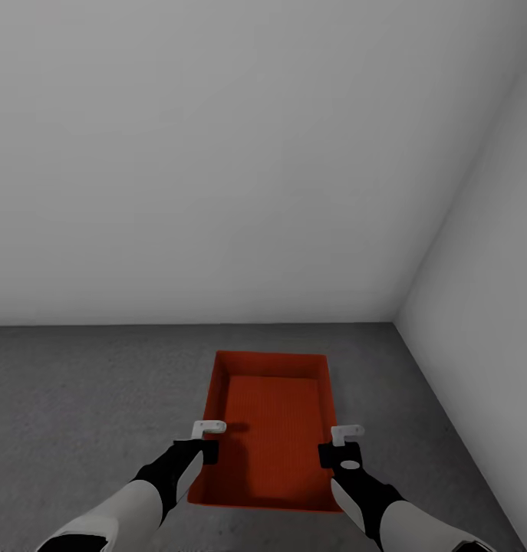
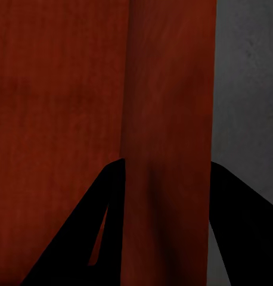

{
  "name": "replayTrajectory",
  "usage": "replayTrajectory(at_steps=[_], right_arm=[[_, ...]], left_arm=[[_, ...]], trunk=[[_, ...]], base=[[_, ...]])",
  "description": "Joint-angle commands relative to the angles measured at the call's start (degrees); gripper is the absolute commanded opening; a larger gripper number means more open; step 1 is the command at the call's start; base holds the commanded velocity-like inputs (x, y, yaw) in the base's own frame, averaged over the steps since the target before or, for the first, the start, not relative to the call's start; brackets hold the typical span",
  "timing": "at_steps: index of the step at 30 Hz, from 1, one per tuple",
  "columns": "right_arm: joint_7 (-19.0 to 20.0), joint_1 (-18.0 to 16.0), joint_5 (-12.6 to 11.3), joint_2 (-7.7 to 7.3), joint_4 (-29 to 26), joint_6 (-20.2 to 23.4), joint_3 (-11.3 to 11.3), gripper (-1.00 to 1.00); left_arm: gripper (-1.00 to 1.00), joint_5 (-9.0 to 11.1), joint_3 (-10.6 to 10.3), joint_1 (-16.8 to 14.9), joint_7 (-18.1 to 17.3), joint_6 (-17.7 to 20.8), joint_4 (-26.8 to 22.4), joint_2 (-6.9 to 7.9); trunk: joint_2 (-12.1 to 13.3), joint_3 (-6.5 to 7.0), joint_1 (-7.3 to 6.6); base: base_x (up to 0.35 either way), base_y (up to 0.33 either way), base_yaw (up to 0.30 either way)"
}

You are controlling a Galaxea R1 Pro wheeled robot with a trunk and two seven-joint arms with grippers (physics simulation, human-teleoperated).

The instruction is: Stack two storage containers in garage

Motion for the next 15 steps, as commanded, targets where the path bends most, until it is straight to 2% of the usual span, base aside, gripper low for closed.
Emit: replayTrajectory(at_steps=[1, 15], right_arm=[[-0.6, -0.1, -1.2, -0.06, 1.2, -0.3, 0.7, -1.00], [-0.6, -0.1, -1.2, -0.08, 1.2, -0.3, 0.7, -1.00]], left_arm=[[-1.00, -1.0, -0.9, 0.0, 0.6, 0.4, -0.3, 0.01], [-1.00, -1.0, -0.9, 0.0, 0.6, 0.4, -0.2, 0.01]], trunk=[[-0.4, -0.32, 0.22], [-6.1, -4.10, 3.30]], base=[[0.000, 0.000, 0.000], [0.000, 0.000, 0.000]])
